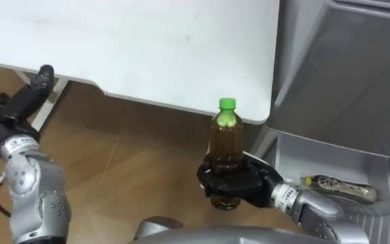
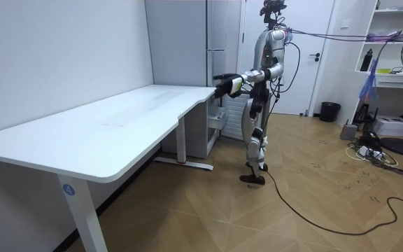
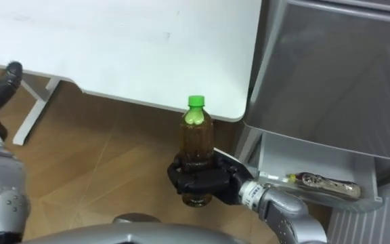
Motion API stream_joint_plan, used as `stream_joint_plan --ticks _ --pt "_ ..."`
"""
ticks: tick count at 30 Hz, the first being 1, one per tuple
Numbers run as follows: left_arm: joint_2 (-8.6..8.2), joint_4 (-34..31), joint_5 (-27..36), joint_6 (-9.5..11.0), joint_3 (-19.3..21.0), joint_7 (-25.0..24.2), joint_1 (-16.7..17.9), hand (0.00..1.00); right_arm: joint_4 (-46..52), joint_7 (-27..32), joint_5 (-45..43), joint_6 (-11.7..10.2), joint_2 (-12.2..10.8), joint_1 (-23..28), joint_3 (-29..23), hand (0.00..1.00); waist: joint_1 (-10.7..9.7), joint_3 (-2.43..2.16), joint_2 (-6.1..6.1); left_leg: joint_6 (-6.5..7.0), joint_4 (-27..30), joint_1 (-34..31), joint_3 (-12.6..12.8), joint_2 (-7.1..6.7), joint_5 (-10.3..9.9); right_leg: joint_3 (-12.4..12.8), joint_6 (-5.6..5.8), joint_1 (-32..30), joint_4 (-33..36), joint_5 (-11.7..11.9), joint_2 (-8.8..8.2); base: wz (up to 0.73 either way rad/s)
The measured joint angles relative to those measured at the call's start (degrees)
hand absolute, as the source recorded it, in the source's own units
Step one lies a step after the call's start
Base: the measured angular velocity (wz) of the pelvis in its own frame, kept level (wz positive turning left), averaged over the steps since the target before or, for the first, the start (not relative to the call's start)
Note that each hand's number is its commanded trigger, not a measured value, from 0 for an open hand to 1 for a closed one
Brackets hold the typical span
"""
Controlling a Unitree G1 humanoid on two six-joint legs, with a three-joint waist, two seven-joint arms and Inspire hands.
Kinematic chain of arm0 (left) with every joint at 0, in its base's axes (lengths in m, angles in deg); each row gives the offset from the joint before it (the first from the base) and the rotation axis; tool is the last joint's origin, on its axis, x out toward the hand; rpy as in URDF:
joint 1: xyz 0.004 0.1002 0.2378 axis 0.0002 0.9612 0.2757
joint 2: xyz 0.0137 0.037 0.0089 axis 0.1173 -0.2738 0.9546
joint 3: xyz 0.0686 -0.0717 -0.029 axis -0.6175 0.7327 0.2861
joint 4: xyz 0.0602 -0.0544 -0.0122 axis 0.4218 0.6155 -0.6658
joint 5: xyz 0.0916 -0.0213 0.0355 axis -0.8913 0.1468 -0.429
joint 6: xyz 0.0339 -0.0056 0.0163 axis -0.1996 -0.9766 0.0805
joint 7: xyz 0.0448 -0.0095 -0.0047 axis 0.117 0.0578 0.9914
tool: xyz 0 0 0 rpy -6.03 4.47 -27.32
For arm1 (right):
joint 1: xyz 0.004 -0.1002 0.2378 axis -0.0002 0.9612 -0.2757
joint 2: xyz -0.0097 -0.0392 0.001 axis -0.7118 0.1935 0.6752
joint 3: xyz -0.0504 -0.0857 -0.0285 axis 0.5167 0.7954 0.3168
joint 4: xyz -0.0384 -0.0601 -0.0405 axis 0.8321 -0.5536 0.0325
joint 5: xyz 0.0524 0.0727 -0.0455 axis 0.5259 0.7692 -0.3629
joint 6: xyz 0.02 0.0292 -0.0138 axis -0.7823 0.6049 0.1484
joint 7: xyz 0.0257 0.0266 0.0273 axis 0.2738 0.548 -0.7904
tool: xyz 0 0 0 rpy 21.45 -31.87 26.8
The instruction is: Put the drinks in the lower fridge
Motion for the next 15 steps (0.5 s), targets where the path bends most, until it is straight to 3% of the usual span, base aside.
stream_joint_plan --ticks 3,5,8,15 --pt "0.31 10.9 11.4 -0.8 -2.2 -0.1 0.4 0.0 0.0 1.6 0.4 0.7 -0.6 -0.1 1.7 1.0 -0.1 0.07 0.13 0.0 -0.1 0.3 0.5 0.12 0.0 0.4 0.0 0.0 0.0 0.0 -0.01 -0.1" --pt "0.36 17.5 17.3 -1.5 -6.7 -1.0 2.8 0.0 0.0 3.0 0.3 2.0 -1.1 -0.2 2.0 1.0 -0.2 0.17 -0.04 0.04 -0.5 0.2 0.6 0.11 0.0 0.2 0.0 -0.1 0.0 0.0 -0.03 -0.05" --pt "0.18 25.5 17.1 -3.6 -11.7 -1.8 4.7 0.0 0.0 5.3 3.8 3.1 -1.1 -0.3 2.6 1.0 -0.3 0.22 -0.81 0.03 -0.5 0.1 0.4 0.11 0.0 -0.1 0.0 -0.1 0.0 0.0 -0.01 0.03" --pt "0.38 40.4 10.1 -7.9 -15.6 -4.1 5.2 0.0 -0.8 7.3 8.6 4.8 -0.8 -3.6 6.1 1.0 -0.4 0.25 -1.22 -0.03 -0.3 -0.5 0.8 0.2 0.0 0.0 -0.01 -0.8 -0.2 0.0 0.12 -0.02"
